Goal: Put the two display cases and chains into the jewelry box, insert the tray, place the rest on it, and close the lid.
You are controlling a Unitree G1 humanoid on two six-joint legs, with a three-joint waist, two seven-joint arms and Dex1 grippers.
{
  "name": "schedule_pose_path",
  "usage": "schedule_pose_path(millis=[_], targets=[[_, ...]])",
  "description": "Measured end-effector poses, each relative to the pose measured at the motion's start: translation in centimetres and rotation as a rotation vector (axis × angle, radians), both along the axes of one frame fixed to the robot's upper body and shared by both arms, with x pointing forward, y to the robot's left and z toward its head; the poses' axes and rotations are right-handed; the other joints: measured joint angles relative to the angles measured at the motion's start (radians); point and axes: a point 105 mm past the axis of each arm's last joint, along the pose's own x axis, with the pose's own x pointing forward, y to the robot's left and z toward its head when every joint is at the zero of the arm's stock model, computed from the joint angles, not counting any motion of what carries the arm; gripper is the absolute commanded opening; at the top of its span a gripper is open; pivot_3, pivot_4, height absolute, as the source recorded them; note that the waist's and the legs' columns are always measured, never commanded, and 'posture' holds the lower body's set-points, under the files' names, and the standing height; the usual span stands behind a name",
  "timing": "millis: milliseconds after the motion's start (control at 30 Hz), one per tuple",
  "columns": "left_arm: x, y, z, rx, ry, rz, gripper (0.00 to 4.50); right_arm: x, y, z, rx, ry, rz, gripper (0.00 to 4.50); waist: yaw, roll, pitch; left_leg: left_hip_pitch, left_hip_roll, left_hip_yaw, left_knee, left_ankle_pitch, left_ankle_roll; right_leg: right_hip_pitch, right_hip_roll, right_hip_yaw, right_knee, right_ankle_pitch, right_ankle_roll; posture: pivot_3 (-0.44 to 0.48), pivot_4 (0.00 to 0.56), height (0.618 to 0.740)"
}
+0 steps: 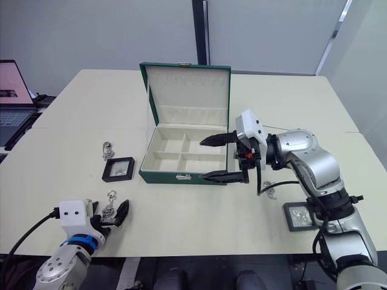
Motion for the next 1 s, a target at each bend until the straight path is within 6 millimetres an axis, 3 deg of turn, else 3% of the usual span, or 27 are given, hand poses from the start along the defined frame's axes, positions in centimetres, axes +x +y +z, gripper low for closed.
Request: schedule_pose_path(millis=[600,700,1000], targets=[[0.0,0.07,-0.69,0.006,0.024,0.002,4.5,0.04,-0.18,0.0,-0.007,-0.002,-0.004,4.48,0.0,0.004,-0.003,0.001,0.0,0.0,0.0,-0.001,0.002,0.001,0.0,0.0,0.0,0.0,0.0,0.0,0.15,0.74],[0.03,-0.07,-0.77,0.005,0.026,-0.003,3.9,0.05,-0.19,0.01,-0.007,-0.002,-0.005,4.5,0.0,0.005,-0.003,0.001,0.0,0.0,0.0,-0.001,0.002,0.001,0.0,0.0,0.0,0.0,0.0,0.0,0.15,0.74],[0.31,-0.53,-0.9,0.0,0.02,-0.024,1.17,0.12,-0.29,0.01,-0.01,-0.002,-0.009,4.5,-0.002,0.008,-0.004,0.002,0.0,0.0,-0.001,-0.001,0.003,0.001,0.0,0.001,0.0,0.0,0.0,0.0,0.15,0.74]])
